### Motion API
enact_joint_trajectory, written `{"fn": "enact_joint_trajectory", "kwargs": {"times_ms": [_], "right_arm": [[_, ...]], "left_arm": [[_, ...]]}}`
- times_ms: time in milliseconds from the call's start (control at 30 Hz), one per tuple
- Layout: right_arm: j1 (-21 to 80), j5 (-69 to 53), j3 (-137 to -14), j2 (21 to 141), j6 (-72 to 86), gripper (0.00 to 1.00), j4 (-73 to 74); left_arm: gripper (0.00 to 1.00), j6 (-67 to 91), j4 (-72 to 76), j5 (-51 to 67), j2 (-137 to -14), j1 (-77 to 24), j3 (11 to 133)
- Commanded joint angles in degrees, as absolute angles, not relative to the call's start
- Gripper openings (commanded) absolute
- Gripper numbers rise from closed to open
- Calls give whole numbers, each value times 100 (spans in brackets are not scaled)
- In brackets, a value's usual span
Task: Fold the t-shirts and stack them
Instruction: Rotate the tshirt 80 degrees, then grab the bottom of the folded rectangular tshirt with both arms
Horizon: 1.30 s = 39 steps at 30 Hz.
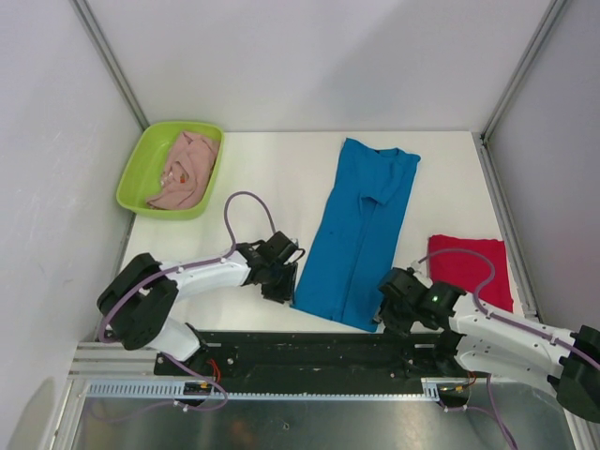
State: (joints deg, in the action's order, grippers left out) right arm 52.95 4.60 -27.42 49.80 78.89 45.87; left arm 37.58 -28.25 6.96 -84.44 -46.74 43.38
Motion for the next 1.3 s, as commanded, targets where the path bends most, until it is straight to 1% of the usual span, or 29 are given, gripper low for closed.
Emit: {"fn": "enact_joint_trajectory", "kwargs": {"times_ms": [0,300,533,800,1067,1267], "right_arm": [[5222,351,-2492,5029,7779,47,4488],[5238,266,-2321,5037,7832,42,4177],[5333,329,-2249,5029,8020,41,3984],[5441,325,-2023,5126,8229,37,3690],[5443,331,-1930,4932,8324,31,3724],[5396,352,-1927,4810,8315,24,3818]], "left_arm": [[37,3858,-2738,424,-8545,-4770,4268],[35,3930,-2741,386,-8539,-4800,4255],[38,3977,-2750,511,-8254,-4805,4275],[40,3991,-2742,491,-8260,-4807,4283],[40,3978,-2702,517,-8374,-4799,4356],[40,3973,-2602,626,-8420,-4803,4383]]}}
